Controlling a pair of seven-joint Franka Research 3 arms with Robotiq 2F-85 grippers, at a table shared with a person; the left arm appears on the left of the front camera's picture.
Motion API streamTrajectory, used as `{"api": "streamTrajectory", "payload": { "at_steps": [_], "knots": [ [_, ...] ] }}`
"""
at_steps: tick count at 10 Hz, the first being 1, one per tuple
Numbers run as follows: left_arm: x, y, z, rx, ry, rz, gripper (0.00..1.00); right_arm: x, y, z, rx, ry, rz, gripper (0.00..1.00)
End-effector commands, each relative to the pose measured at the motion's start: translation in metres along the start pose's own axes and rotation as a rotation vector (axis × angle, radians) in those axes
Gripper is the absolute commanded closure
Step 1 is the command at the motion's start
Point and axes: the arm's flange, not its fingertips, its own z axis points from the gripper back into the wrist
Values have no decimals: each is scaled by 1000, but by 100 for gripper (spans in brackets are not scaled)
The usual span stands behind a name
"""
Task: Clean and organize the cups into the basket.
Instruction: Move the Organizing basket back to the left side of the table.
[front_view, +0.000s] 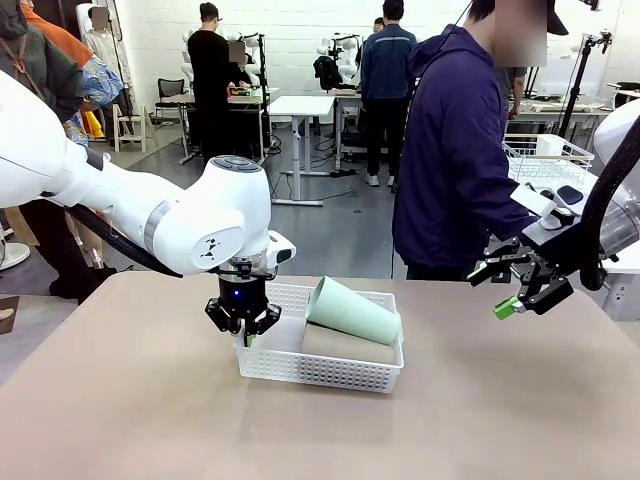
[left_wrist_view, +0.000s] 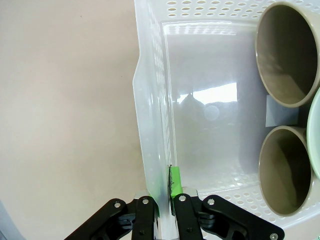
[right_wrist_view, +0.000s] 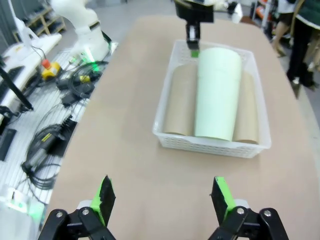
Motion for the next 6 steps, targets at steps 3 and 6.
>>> {"api": "streamTrajectory", "payload": {
  "at_steps": [3, 6],
  "knots": [
    [0, -1, 1, 7, 2, 0, 100, -28, 57, 38, 105, -334, -624, 0],
    [0, -1, 1, 7, 2, 0, 100, -73, 111, 75, 147, -586, -1013, 0]
  ]
}}
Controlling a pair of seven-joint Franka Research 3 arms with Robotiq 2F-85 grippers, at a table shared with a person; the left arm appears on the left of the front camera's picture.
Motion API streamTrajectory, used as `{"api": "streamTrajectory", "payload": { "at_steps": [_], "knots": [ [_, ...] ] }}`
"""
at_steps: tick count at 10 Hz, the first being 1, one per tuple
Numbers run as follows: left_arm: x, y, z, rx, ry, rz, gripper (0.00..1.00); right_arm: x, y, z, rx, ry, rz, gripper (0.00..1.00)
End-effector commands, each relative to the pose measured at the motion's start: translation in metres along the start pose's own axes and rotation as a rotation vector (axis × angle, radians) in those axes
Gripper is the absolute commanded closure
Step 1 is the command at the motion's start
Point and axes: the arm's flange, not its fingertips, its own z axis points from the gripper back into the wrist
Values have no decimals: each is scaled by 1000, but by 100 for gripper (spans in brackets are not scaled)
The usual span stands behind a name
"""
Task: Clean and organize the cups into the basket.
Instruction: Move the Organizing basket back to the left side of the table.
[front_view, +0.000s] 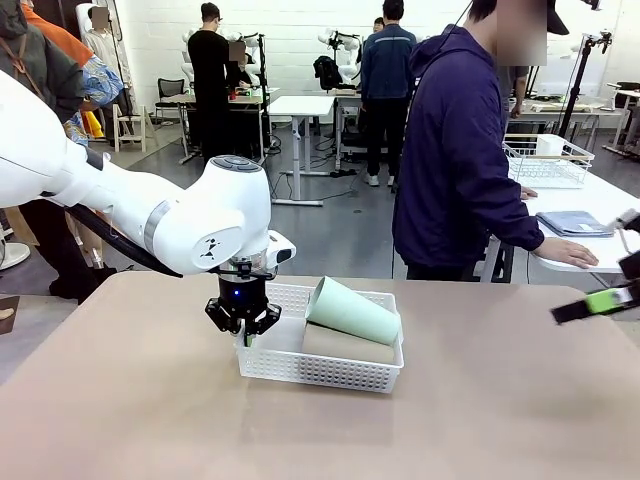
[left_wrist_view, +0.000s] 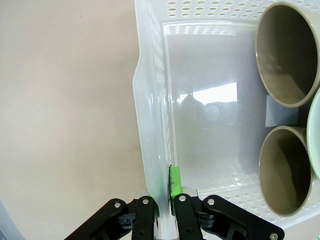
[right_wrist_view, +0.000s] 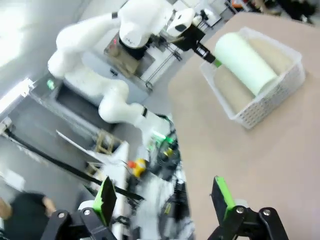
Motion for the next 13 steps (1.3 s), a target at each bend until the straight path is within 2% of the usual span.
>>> {"api": "streamTrajectory", "payload": {
  "at_steps": [1, 3, 6, 8, 10, 11, 13],
  "knots": [
    [0, -1, 0, 7, 3, -1, 100, -26, 8, 22, 34, -316, -223, 0],
    [0, -1, 0, 7, 3, -1, 100, -69, 11, 51, 71, -454, -280, 0],
    [0, -1, 0, 7, 3, -1, 100, -117, 33, 88, 42, -516, -318, 0],
    [0, -1, 0, 7, 3, -1, 100, -126, 48, 105, 11, -466, -384, 0],
    [0, -1, 0, 7, 3, -1, 100, -117, 51, 113, -24, -415, -452, 0],
    [0, -1, 0, 7, 3, -1, 100, -132, 42, 106, 1, -480, -362, 0],
    [0, -1, 0, 7, 3, -1, 100, -132, 42, 106, 1, -480, -362, 0]
  ]
}}
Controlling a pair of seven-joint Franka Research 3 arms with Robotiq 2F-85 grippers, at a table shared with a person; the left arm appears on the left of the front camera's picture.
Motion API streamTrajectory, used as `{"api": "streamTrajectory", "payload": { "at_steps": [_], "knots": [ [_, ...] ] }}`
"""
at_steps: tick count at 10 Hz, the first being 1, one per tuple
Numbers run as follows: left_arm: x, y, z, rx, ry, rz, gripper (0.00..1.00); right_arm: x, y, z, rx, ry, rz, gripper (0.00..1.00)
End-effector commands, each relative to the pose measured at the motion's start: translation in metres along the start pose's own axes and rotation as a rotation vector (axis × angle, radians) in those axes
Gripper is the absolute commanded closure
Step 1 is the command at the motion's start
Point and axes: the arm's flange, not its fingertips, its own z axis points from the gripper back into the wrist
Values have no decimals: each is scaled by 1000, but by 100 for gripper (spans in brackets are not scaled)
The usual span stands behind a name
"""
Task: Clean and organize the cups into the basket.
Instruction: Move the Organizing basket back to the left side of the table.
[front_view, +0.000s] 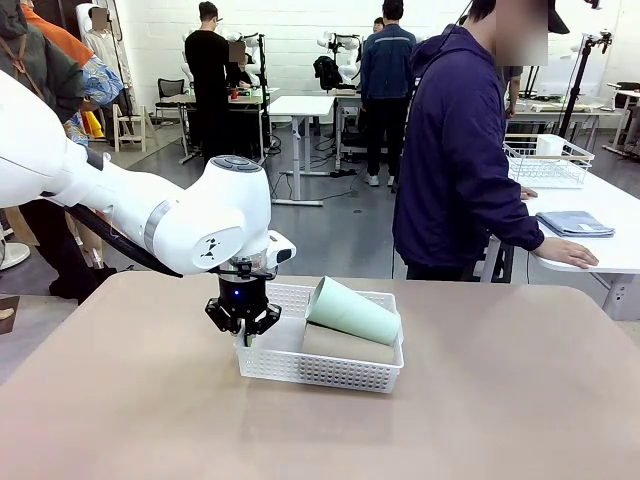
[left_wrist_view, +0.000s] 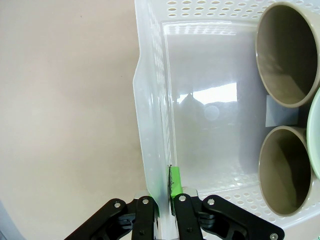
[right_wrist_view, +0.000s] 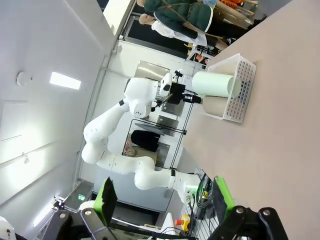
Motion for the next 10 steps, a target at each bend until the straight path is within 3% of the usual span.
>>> {"api": "streamTrajectory", "payload": {
  "at_steps": [1, 3, 4, 7, 10],
  "knots": [
    [0, -1, 0, 7, 3, 0, 100, -2, -4, -2, 16, -14, 21, 0],
    [0, -1, 0, 7, 3, 0, 100, -2, -4, -2, 16, -14, 21, 0],
    [0, 0, 0, 0, 0, 0, 94, -2, -4, -2, 16, -14, 21, 0],
    [-10, 92, -13, -59, -40, 12, 94, -2, -4, -2, 16, -14, 21, 0],
    [-27, 164, -21, 33, -104, 25, 94, -2, -4, -2, 16, -14, 21, 0]
  ]
}}
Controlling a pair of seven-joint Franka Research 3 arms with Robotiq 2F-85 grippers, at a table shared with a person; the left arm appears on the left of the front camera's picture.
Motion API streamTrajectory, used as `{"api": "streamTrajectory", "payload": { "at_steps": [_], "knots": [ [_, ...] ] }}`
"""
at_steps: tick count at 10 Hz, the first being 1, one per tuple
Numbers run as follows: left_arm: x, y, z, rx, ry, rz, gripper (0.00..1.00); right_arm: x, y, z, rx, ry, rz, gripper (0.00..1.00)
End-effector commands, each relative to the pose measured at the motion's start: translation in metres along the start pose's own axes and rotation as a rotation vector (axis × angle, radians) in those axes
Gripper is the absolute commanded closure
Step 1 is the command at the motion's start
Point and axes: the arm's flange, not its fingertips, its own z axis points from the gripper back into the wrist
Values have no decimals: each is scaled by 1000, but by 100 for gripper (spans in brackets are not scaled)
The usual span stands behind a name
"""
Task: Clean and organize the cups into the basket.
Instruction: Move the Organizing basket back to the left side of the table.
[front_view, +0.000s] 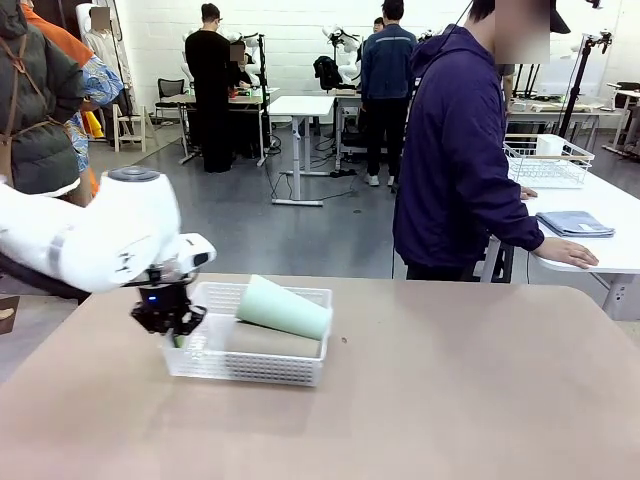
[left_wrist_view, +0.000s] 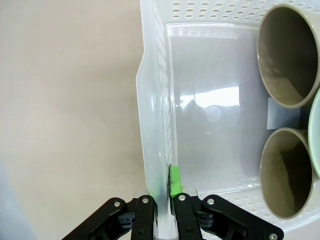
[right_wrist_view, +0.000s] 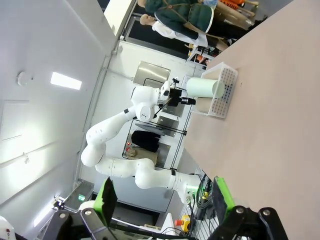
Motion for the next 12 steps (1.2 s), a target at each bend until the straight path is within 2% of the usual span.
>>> {"api": "streamTrajectory", "payload": {
  "at_steps": [1, 6, 12],
  "knots": [
    [-13, 31, 3, 60, -53, 1, 94, -2, -3, -2, 13, -12, 19, 0],
    [-18, 93, 7, 162, -20, 12, 94, -2, -3, -2, 13, -12, 19, 0],
    [-7, 116, 7, 210, -48, 32, 94, -2, -3, -2, 13, -12, 19, 0]
  ]
}}
